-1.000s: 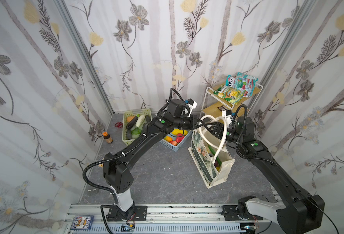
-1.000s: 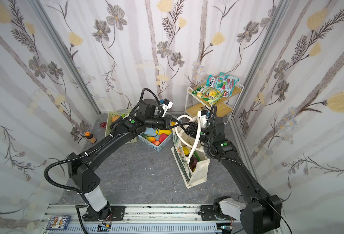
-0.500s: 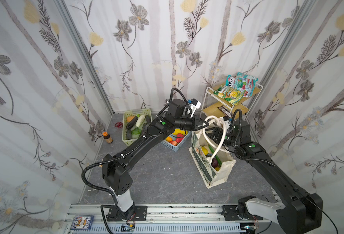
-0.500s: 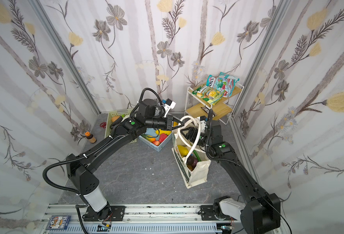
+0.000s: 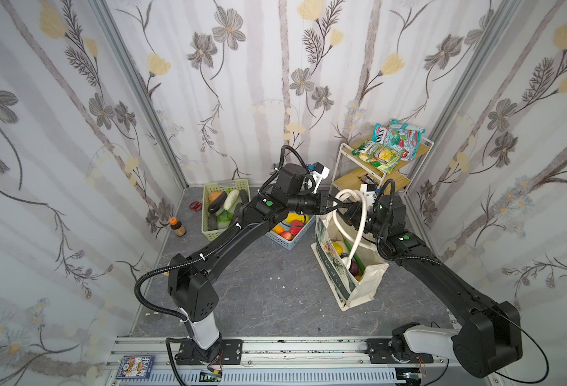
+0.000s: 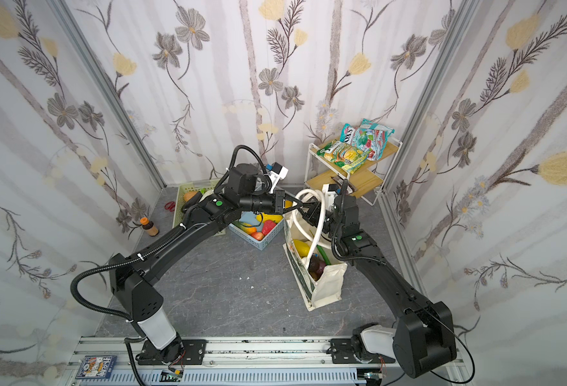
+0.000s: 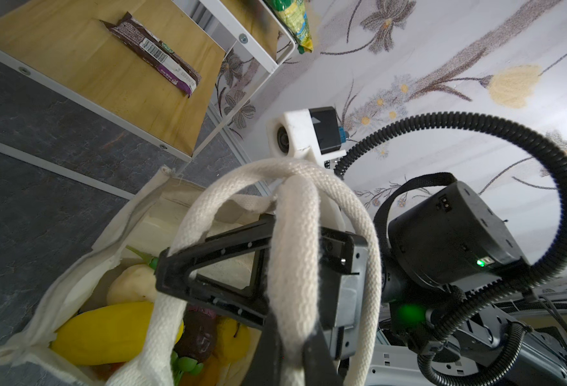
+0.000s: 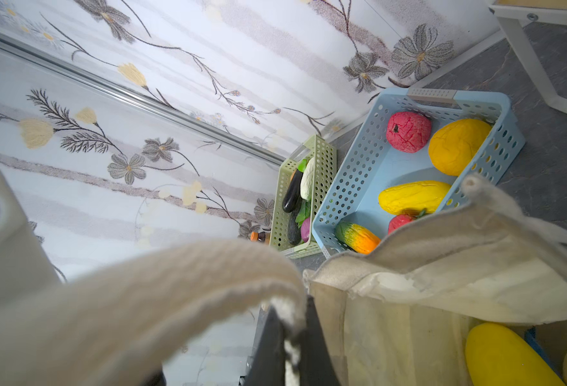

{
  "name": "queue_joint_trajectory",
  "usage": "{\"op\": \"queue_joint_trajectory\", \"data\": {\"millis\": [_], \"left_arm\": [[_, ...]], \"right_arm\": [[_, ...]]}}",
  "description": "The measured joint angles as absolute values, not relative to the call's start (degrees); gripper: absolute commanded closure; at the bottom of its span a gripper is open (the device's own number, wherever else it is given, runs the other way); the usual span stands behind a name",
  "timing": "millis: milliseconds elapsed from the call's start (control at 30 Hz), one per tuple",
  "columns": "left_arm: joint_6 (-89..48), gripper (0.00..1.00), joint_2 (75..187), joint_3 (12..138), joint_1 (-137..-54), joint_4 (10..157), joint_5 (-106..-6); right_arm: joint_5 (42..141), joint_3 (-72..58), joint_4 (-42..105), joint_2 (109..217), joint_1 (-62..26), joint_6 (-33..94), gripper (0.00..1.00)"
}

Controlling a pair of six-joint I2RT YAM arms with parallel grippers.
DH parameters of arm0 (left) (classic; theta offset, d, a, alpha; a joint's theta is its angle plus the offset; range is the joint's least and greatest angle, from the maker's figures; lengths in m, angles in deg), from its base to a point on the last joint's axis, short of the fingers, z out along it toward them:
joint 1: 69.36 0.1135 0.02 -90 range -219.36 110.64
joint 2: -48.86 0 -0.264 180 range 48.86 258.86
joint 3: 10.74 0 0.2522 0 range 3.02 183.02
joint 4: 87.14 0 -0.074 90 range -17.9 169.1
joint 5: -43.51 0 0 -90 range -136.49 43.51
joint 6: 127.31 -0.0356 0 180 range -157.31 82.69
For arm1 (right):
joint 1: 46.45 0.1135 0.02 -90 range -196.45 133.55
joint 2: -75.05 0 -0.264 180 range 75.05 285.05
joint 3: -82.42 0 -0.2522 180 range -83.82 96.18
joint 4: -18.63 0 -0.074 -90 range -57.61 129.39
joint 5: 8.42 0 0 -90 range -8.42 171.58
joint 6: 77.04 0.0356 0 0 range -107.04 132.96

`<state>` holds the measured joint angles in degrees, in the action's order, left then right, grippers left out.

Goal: Place the food into the grocery bag and tie it

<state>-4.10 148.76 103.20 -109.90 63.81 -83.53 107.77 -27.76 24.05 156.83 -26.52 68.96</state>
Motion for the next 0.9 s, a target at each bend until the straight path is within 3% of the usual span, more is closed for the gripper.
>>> {"op": "queue_joint_trajectory", "data": {"millis": [233,567,900], "left_arm": [[-3.51,1.0,149.0,102.22,-105.09,64.24,-75.26],[-0.84,1.0,152.6,102.28,-100.48,64.09,-67.85],[-2.53,0.98,152.87,102.31,-99.56,60.4,-65.84]], "right_arm": [[107.95,-25.91,31.0,154.47,-26.44,65.27,1.0],[107.86,-18.93,52.42,153.64,-27.09,54.56,1.0],[97.76,-7.66,70.87,158.95,-27.7,42.19,1.0]]}}
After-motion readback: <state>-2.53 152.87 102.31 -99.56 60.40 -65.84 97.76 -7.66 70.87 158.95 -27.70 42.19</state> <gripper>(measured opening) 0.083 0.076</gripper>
